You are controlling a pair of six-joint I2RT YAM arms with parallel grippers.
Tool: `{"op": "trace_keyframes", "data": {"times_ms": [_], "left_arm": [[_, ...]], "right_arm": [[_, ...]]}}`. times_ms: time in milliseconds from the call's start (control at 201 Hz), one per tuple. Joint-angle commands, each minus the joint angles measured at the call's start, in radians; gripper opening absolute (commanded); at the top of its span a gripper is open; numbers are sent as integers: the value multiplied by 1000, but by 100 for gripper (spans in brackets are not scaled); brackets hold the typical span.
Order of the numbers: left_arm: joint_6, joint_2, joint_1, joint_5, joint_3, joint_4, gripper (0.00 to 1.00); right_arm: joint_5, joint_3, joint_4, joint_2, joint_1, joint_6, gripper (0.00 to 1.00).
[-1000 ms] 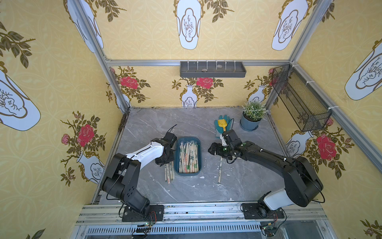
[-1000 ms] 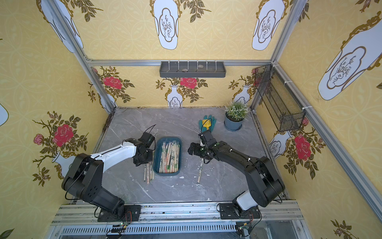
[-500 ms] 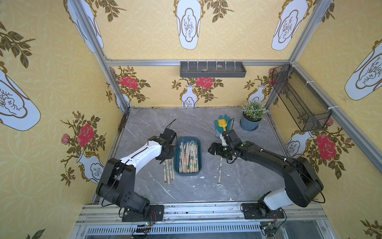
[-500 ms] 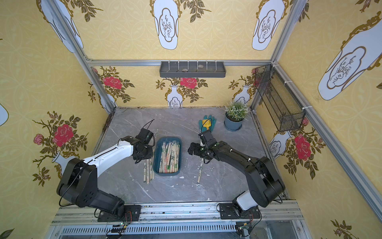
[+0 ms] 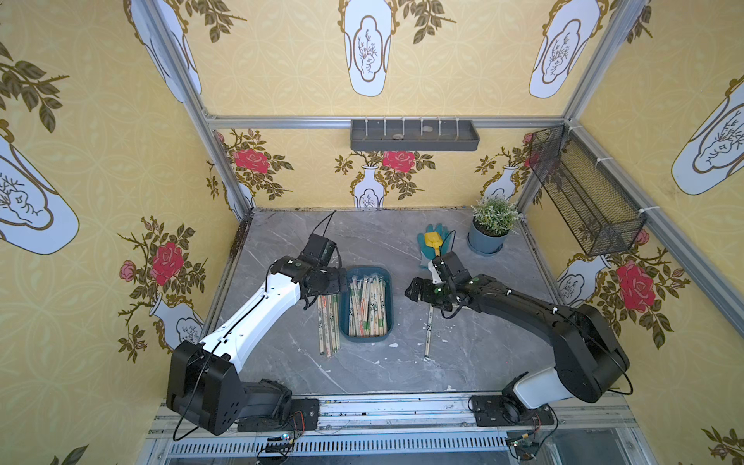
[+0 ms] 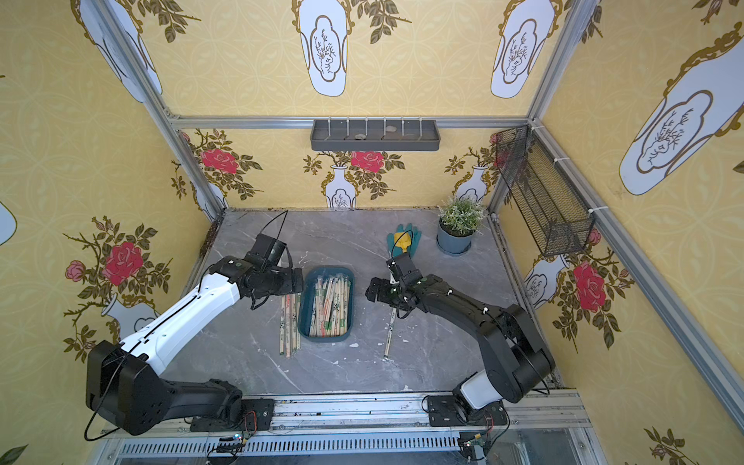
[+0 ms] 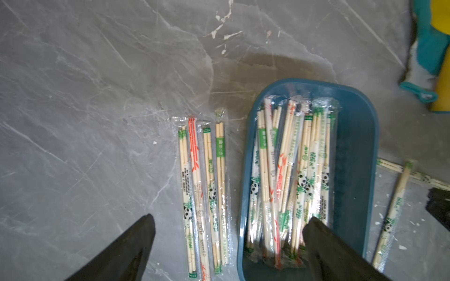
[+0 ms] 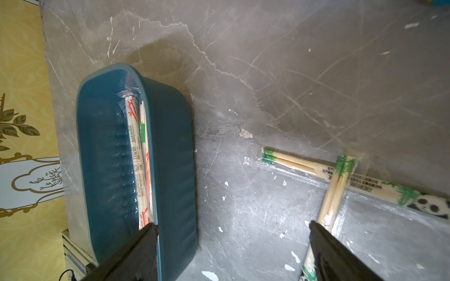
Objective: Take the paired disposable chopsticks out of the storage box
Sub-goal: Place the paired disposable chopsticks at the center of the board, then pick up the paired disposable chopsticks from the storage box.
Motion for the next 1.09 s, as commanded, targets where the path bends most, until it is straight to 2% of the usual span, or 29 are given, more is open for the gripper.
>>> {"op": "trace_keyframes", "data": {"times_ms": [0,189,438,518,642,712,866,1085], "left_arm": [[-13,-3,1,86,2,38,100],[-49,49,-41,115,23,95,100],[-64,223,-150,83,115,103,98],[-65,278,-163,70,147,92,87],[-70,348,-167,54,179,78,58],[-76,373,-167,45,187,74,47],[-88,425,-167,34,199,66,37],[-103,490,-167,7,214,45,32]], "right_arm": [[-8,-1,21,-11,0,-3,97],[-18,-15,37,-27,-1,0,98],[-22,-28,39,-31,0,3,98],[-20,-29,35,-31,0,3,98],[-16,-33,32,-34,0,6,98],[-14,-33,31,-33,0,7,98],[-14,-32,31,-30,0,8,98],[-14,-24,25,-24,0,4,97]]}}
